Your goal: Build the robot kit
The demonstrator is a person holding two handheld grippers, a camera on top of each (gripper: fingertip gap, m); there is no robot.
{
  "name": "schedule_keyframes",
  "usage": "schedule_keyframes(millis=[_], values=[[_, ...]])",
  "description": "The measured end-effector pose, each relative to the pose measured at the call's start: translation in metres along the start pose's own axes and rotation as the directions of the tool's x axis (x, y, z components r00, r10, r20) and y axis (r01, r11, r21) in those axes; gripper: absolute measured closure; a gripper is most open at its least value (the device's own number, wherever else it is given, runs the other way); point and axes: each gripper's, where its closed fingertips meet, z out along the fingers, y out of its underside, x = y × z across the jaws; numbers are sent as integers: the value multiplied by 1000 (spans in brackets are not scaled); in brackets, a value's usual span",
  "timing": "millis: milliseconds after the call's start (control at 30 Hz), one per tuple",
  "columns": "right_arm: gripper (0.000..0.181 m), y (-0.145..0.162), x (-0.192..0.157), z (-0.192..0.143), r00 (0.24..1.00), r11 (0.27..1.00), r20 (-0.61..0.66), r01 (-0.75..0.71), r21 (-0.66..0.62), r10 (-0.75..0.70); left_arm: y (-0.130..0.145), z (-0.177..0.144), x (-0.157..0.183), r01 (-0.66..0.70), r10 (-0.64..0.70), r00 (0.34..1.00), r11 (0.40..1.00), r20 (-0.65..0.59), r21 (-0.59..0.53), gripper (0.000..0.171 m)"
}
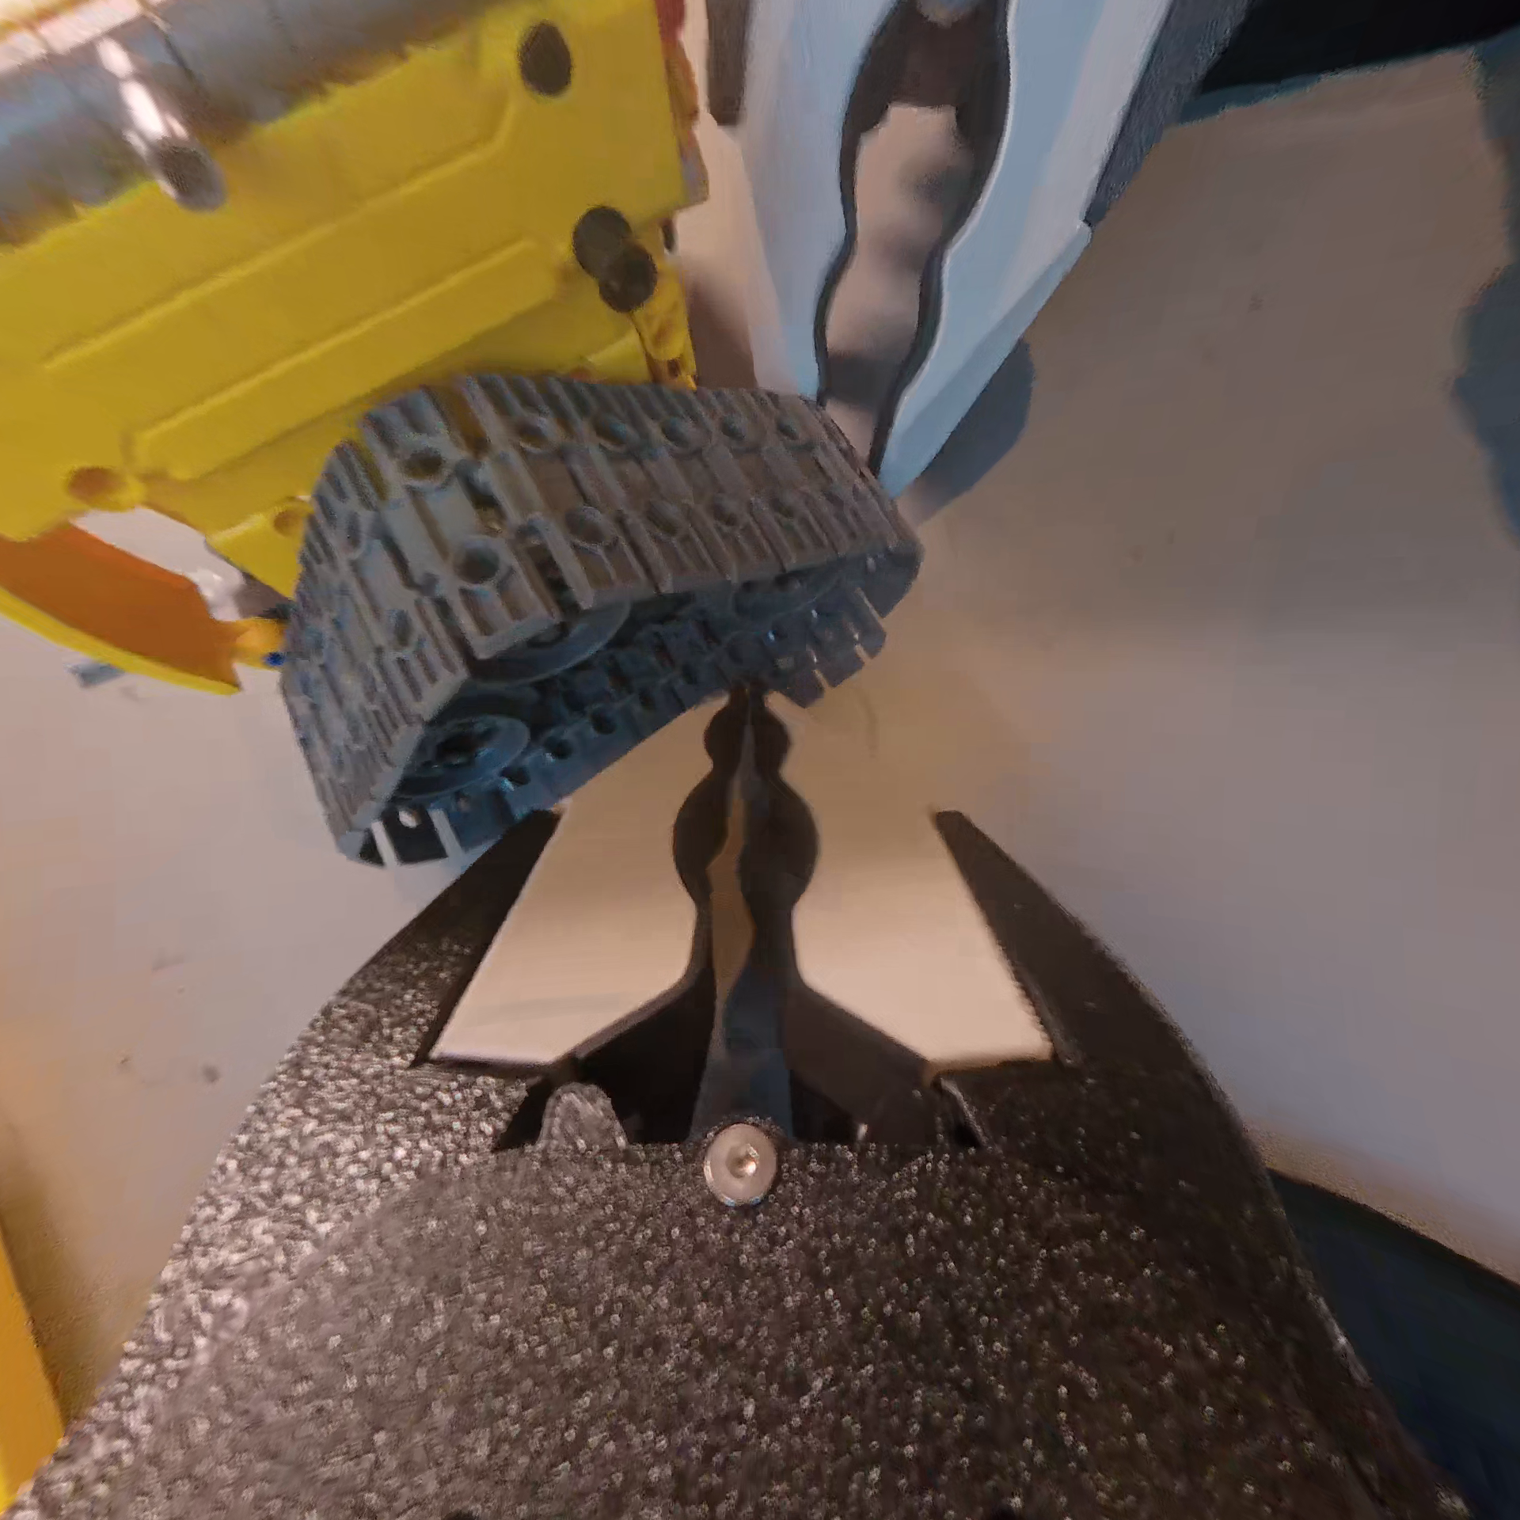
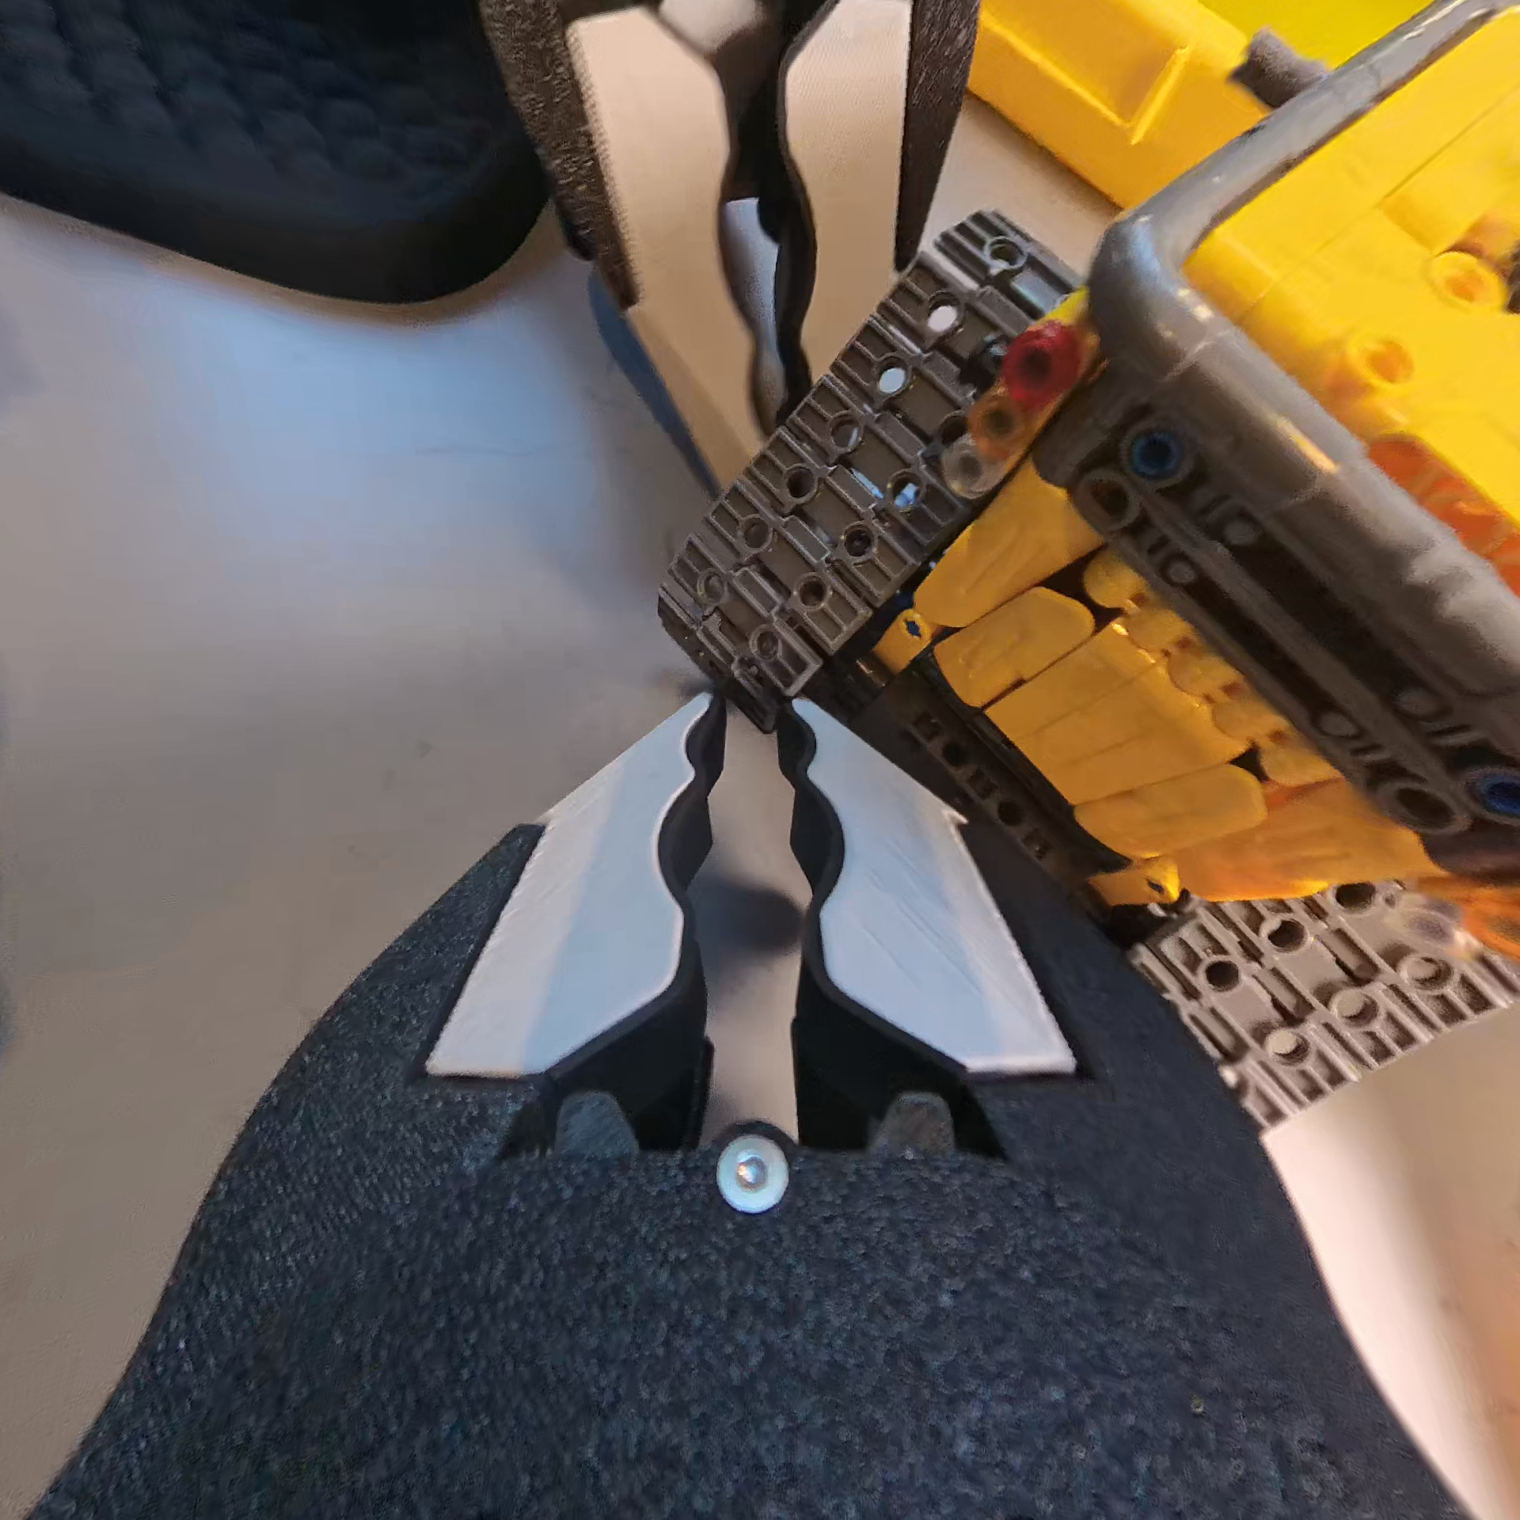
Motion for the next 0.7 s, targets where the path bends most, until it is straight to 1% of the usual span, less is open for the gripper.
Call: schedule_keyframes(millis=[33, 133, 233, 367, 467, 533, 700], values=[[170, 1, 0, 0, 1000, 1000, 7, 9, -13, -9, -1, 1, -2, -24, 24, 1000, 1000, 19, 9, 171], [171, 2, 0, 1, 999, 999, 38, 23, -49, -21, -1, 1, -1, -4, 4, 1000, 1000, 10, -3, 171], [172, 3, -1, 2, 995, 992, 91, 46, -116, -36, -1, 2, -1, -16, 16, 1000, 1000, 5, -3, 171], [174, 5, -2, 2, 983, 976, 181, 30, -218, 10, -1, 2, -1, -26, 26, 1000, 1000, -3, 5, 171], [174, 7, -2, 2, 972, 966, 222, -21, -259, 81, -1, 3, -1, -30, 30, 1000, 1000, -3, 8, 171], [174, 7, -2, 1, 972, 961, 215, -30, -276, 92, -1, 3, -1, -30, 30, 1000, 999, -3, 13, 171], [174, 9, -2, 1, 988, 940, 142, -13, -341, 65, -1, 3, 0, -27, 27, 1000, 999, -8, 20, 171]])
